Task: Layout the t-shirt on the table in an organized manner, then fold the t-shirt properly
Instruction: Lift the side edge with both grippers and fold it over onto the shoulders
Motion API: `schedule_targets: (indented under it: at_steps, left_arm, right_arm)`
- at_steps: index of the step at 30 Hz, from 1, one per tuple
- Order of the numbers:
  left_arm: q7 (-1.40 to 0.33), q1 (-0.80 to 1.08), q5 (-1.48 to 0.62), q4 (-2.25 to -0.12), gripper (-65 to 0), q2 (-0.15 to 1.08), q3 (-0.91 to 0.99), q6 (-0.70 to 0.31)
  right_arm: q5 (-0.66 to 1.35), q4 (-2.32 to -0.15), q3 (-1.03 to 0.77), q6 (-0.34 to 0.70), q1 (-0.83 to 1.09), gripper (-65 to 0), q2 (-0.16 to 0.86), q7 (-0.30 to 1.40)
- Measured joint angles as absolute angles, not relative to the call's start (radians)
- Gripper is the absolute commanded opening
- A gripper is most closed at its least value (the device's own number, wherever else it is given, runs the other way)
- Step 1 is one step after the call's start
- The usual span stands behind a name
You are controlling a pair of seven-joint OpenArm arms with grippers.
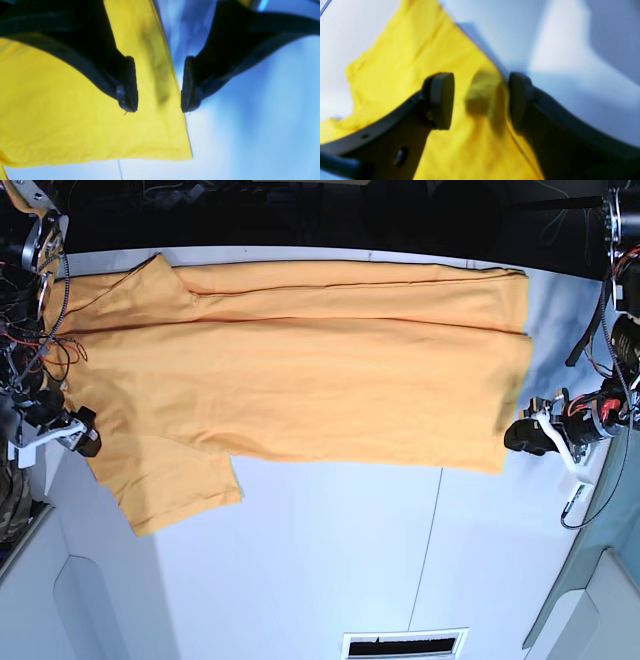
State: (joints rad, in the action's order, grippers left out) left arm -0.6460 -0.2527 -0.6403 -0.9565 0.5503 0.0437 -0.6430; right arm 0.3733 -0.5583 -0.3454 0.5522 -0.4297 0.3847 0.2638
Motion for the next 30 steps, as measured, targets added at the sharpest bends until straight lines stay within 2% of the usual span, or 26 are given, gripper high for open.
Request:
schedule_targets:
  at_steps: [9,14,16,18,21,23,25,30]
  left_arm:
    - [-0.497,-0.436,-0.5,-0.609,-33.6,0.453,0.047,-0.636]
    - [-0.453,-0.454,-0.467,-0.568,-33.6,0.434,0.049,-0.55]
    - [-0.451,-0.454,-0.461,-0.568,-35.1,0.435,0.05,-0.55]
    - [-0.451,-0.454,-0.455,-0.568,-44.7,0.435,0.05,-0.544]
    - [-0.491,-0.452,-0.471,-0.567,-63.5,0.436,0.051,-0.539]
    - [-0.539,-0.449,-0.516,-0.566,-65.0,0.438,0.051,-0.594]
    - [-0.616,-0.446,-0.58,-0.563,-65.0,0.44,0.051,-0.683]
    - [-0.806,-0.435,-0.782,-0.588,-65.0,0.447,0.046,-0.688]
  right_arm:
    - [0.388,-0.576,-0.25,0.587,-0.433,-30.7,0.33,0.276]
    - [0.384,-0.62,-0.221,0.585,-0.432,-30.8,0.326,0.327]
    - [0.378,-0.64,-0.22,0.584,-0.43,-31.7,0.326,0.347]
    - [0.374,-0.657,-0.219,0.58,-0.428,-37.8,0.323,0.369]
    - [0.368,-0.681,-0.217,0.58,-0.424,-53.3,0.319,0.403]
    - [0.364,-0.692,-0.217,0.579,-0.423,-65.0,0.318,0.414]
    - [0.361,-0.711,-0.216,0.577,-0.418,-65.0,0.318,0.43]
    - [0.451,-0.808,-0.216,0.573,-0.413,-65.0,0.324,0.579]
